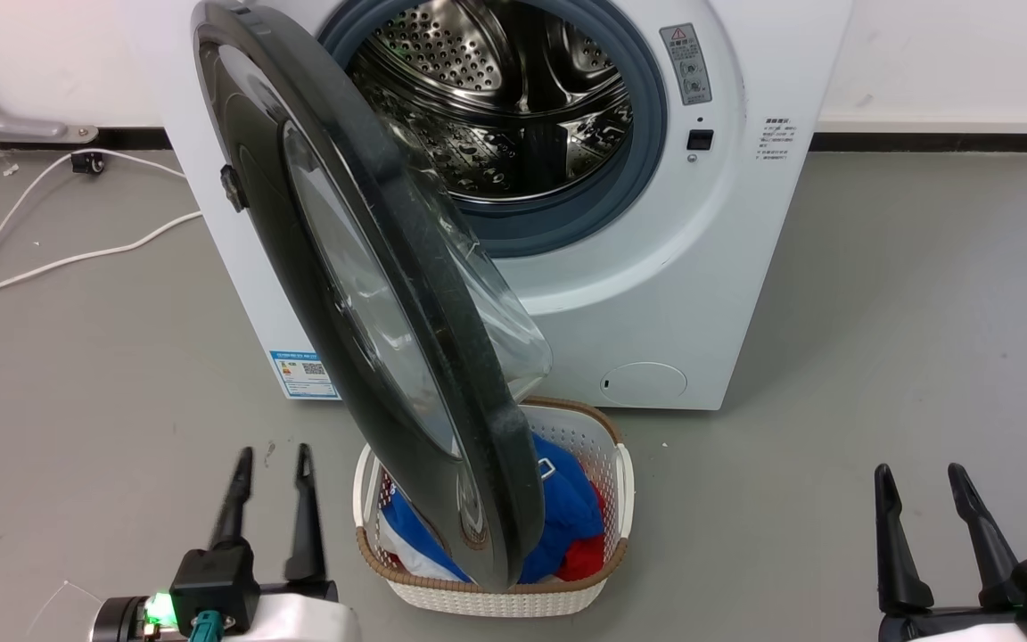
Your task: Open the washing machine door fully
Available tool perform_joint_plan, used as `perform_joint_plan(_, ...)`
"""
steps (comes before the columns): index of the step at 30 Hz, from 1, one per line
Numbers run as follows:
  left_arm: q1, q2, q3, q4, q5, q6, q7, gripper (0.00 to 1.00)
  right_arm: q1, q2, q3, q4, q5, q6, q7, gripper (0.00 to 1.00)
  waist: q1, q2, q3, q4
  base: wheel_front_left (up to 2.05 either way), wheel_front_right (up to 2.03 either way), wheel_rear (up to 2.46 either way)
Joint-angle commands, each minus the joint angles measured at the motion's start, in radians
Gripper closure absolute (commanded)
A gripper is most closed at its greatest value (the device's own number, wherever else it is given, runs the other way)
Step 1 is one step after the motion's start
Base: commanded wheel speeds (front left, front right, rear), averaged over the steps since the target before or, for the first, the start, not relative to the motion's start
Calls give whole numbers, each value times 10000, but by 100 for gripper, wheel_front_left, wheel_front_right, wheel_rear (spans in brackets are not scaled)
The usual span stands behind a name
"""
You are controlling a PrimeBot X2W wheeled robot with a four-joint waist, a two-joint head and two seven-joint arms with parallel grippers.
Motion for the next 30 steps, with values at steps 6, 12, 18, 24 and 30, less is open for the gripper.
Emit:
perform_joint_plan(6,36,-9,127,94,-36,-42,-27,100,37,23,49,35,-37,-2,-18,0,0,0,-16,-46,0,0,0)
perform_joint_plan(12,-410,92,548,-401,109,-37,-27,100,-19,23,127,53,6,-2,-18,0,0,0,-3,-74,0,0,0)
perform_joint_plan(18,-998,303,810,-1584,359,-54,-27,100,-11,23,185,59,66,-2,-18,0,0,0,-25,-100,0,0,0)
perform_joint_plan(24,-1558,460,534,-2847,591,-104,-25,100,-9,23,260,95,106,-2,-18,0,0,0,-46,-151,0,0,0)
perform_joint_plan(30,-1960,362,-409,-3850,814,-204,-25,100,10,24,308,129,96,-2,-18,0,0,0,-62,-201,0,0,0)
